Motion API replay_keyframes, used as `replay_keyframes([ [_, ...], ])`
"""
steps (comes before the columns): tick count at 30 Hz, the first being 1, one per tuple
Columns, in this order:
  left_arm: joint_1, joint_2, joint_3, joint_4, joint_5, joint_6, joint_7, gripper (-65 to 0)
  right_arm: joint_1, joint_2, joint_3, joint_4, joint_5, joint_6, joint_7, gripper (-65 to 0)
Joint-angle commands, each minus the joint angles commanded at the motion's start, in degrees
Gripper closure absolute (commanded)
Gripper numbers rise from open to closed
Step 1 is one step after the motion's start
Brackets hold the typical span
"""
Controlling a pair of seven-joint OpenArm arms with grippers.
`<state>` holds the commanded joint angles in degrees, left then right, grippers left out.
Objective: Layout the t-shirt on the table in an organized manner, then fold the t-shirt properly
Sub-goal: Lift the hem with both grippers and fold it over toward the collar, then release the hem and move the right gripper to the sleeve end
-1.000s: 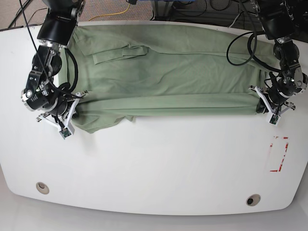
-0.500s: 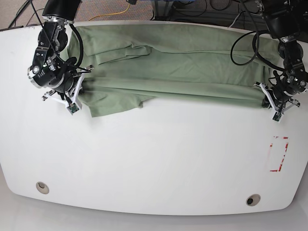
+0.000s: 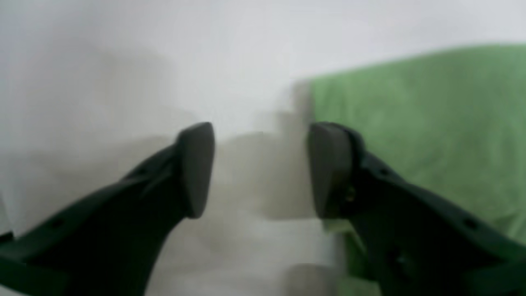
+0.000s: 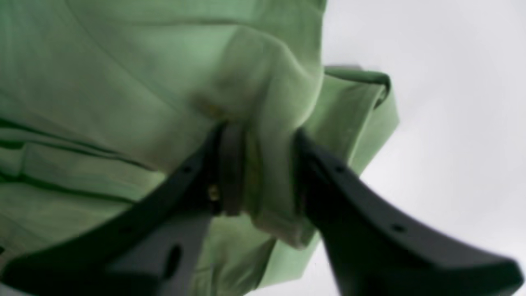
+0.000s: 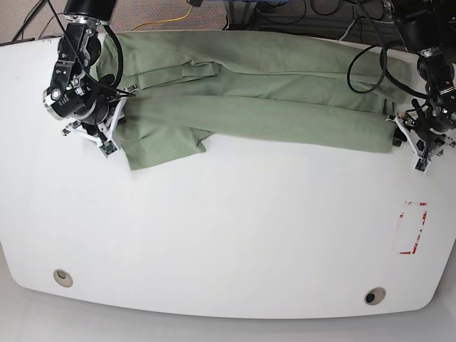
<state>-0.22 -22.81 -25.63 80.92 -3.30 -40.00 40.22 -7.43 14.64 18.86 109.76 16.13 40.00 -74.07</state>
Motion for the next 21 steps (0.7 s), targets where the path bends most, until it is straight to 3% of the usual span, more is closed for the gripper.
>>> replay_keyframes([
  [5,0.4,-0.7,0.0,0.0,1.9,0.0,0.0,-37.5,-0.4,0.5,0.0,0.2,0.0,0.00,0.0,-48.0],
  [8,0.4,-2.3,0.0,0.0,2.2,0.0,0.0,-37.5,-0.4,1.1,1.3,2.0,0.0,0.00,0.0,-53.4],
  [15,0.4,-3.6,-3.1,6.3,2.2,0.0,-0.1,-37.5,2.4,1.6,5.9,4.6,0.4,0.00,-1.9,-54.4],
  [21,0.1,-3.3,-4.7,11.3,2.1,0.0,-0.1,-37.6,7.6,0.6,5.7,4.0,0.4,0.00,-1.9,-54.5],
])
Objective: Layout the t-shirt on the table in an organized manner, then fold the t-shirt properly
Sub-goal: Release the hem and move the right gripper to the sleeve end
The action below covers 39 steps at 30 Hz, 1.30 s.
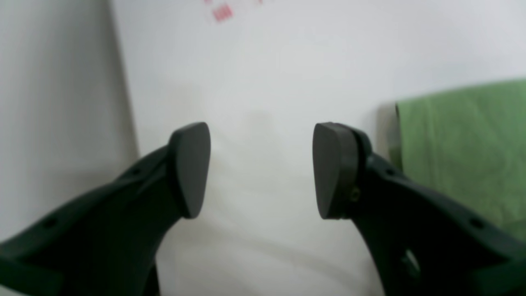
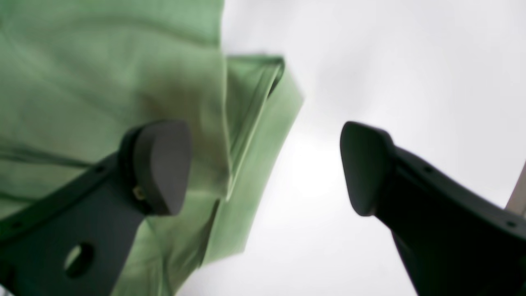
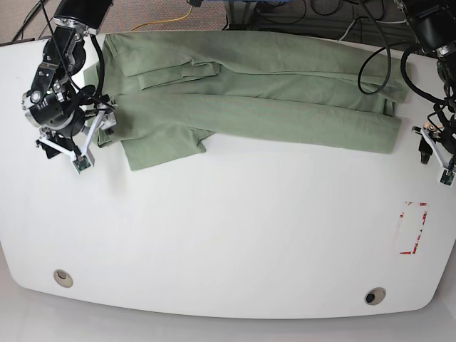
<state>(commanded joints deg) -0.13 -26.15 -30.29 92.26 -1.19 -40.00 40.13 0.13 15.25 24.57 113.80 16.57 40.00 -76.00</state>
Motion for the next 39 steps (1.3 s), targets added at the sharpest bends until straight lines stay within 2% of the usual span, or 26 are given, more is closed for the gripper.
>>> replay_keyframes([
  [4,0.0,0.7,0.2,1.8,0.0,0.0,0.0,-37.6,3.8,-3.3,0.0,-4.3,-0.1,0.00,0.2,-54.5],
  [8,0.0,1.9,0.2,1.8,0.2,0.0,0.0,-37.6,7.0,-4.9,0.0,-9.9,-0.1,0.00,0.9,-54.4],
  [12,0.1,2.1,0.2,1.8,0.2,0.0,0.0,-37.6,9.1,-6.8,0.0,-16.8,-0.1,0.00,5.1,-54.2],
  [18,0.5,2.2,0.2,1.8,0.2,0.0,0.0,-37.6,12.0,-7.0,-0.1,-26.7,-0.1,0.00,9.7,-54.1],
  [26,0.5,2.2,0.2,1.8,0.2,0.0,0.0,-37.6,13.8,-6.8,-0.2,-35.2,-0.2,0.00,14.9,-54.1],
  [30,0.5,2.2,0.2,1.7,0.2,0.0,0.0,-37.6,13.9,-6.7,-0.2,-38.0,-0.4,0.00,16.3,-54.1],
  [39,0.5,2.2,0.2,1.6,0.2,0.0,0.0,-37.6,12.2,-7.4,-1.3,-37.9,0.0,0.00,16.4,-53.7],
])
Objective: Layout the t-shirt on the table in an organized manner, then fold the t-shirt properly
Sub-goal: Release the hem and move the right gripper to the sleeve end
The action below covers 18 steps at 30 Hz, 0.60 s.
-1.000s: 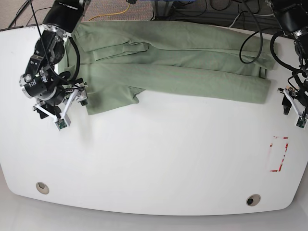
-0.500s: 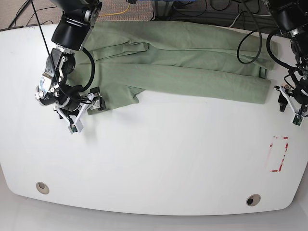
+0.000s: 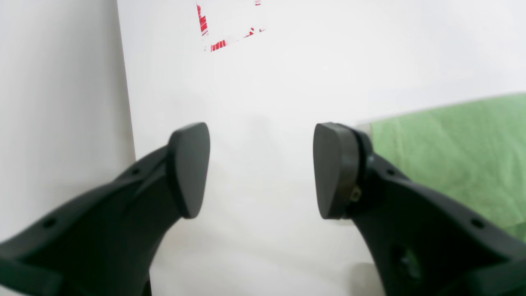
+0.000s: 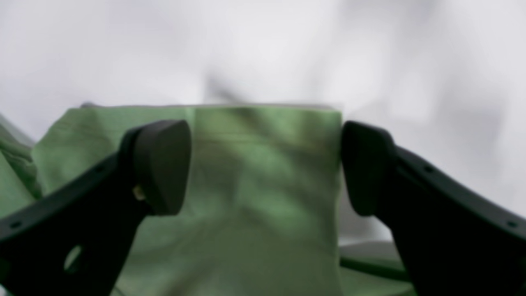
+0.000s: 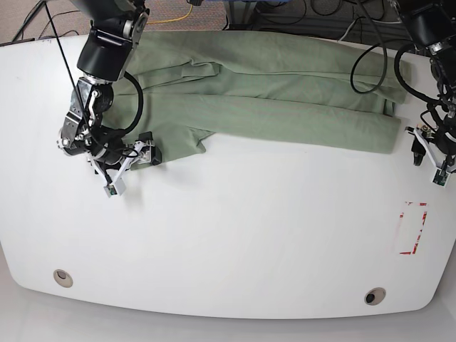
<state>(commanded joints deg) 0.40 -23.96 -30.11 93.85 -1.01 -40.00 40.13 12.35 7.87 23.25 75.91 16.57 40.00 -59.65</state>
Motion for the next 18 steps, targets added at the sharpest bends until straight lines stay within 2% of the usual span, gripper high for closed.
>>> replay_keyframes([
  [3,0.0,0.0,0.0,-0.1,0.0,0.0,0.0,-37.6,-0.6,-0.9,-2.5,1.6,0.0,0.00,0.0,-50.9],
  [6,0.0,0.0,0.0,-0.1,0.0,0.0,-0.1,-37.6,-1.8,-1.3,-4.3,2.9,0.0,0.00,0.0,-40.7],
  [8,0.0,0.0,0.0,-0.1,-0.1,0.0,-0.1,-37.6,-2.1,-1.4,-4.8,3.3,0.0,0.00,0.0,-28.1],
  [9,0.0,0.0,0.0,-0.1,-0.1,0.0,-0.1,-37.6,-2.1,-1.4,-4.8,3.3,0.0,0.00,0.0,-25.7],
  [10,0.0,0.0,0.0,-0.1,-0.1,0.0,-0.1,-37.6,-2.1,-1.5,-4.9,3.3,0.0,0.00,0.0,-17.6],
  [13,0.0,0.0,0.0,-0.2,-0.1,0.0,-0.1,-37.6,-2.1,-2.1,-5.2,3.3,0.0,0.00,0.0,-1.7],
  [15,0.0,0.0,0.0,-0.2,-0.1,0.0,-0.1,-37.6,-2.0,-2.3,-5.2,3.6,0.0,0.00,-0.3,0.0],
  [18,0.0,0.0,0.0,-0.3,-0.1,0.0,-0.1,-37.6,-2.0,-2.5,-5.2,6.0,0.0,0.00,-0.4,-2.5],
])
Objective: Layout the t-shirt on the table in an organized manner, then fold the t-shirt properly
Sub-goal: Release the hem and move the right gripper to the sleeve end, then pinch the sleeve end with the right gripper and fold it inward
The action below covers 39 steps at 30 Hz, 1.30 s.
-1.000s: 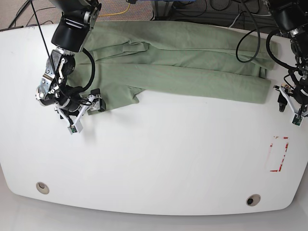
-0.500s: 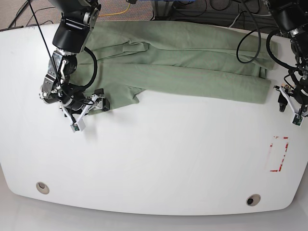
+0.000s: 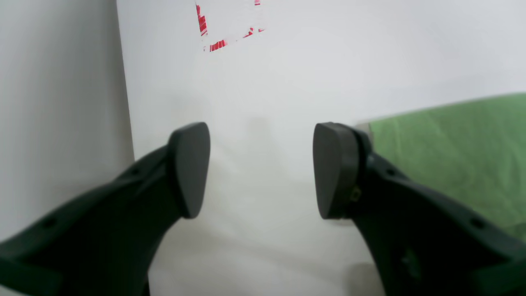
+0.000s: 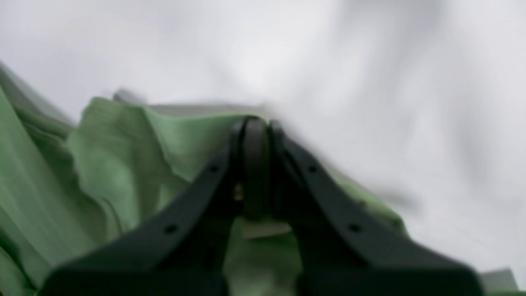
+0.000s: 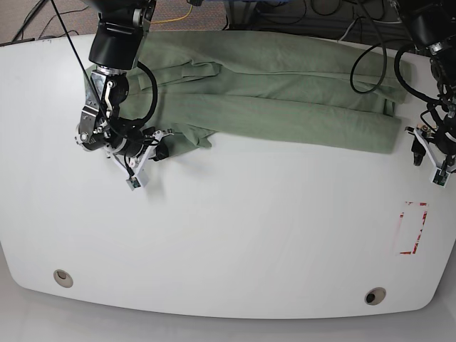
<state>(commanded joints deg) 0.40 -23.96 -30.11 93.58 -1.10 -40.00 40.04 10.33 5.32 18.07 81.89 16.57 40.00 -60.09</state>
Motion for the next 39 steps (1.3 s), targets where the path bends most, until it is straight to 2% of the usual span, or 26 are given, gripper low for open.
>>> replay_keyframes([
  [2,0.0,0.0,0.1,0.0,0.0,0.0,0.0,-37.6,-0.2,0.0,-0.1,2.4,0.0,0.00,-1.1,-1.6],
  [5,0.0,0.0,1.3,0.0,0.0,0.0,-0.1,-37.6,-0.1,-0.4,-0.1,6.3,0.3,0.00,-5.4,-0.2],
  [11,0.1,0.0,1.9,0.0,0.0,0.0,-0.1,-37.6,-1.2,-0.8,-0.1,15.6,6.8,0.00,-14.9,-0.3],
  [15,0.1,0.0,1.9,0.0,0.0,0.0,-0.1,-37.6,-3.6,-0.8,-0.1,21.3,11.3,0.00,-19.4,-0.5],
  [19,0.1,0.0,1.9,0.0,0.0,0.0,-0.1,-37.6,-6.5,-0.7,-0.1,24.8,14.9,0.00,-19.9,-0.5],
  [27,0.1,0.0,2.0,-0.1,0.0,0.0,-0.1,-37.6,-15.0,3.0,-0.2,29.4,25.1,0.00,-19.9,-0.6],
  [33,0.0,0.3,2.9,-0.5,0.0,0.0,-0.1,-37.6,-19.7,8.3,-1.5,29.9,36.5,0.00,-19.9,-0.6],
  [39,-0.4,0.4,3.4,-3.3,0.1,0.0,-0.3,-37.6,-21.0,13.7,-7.0,30.0,42.8,0.00,-19.9,-0.6],
])
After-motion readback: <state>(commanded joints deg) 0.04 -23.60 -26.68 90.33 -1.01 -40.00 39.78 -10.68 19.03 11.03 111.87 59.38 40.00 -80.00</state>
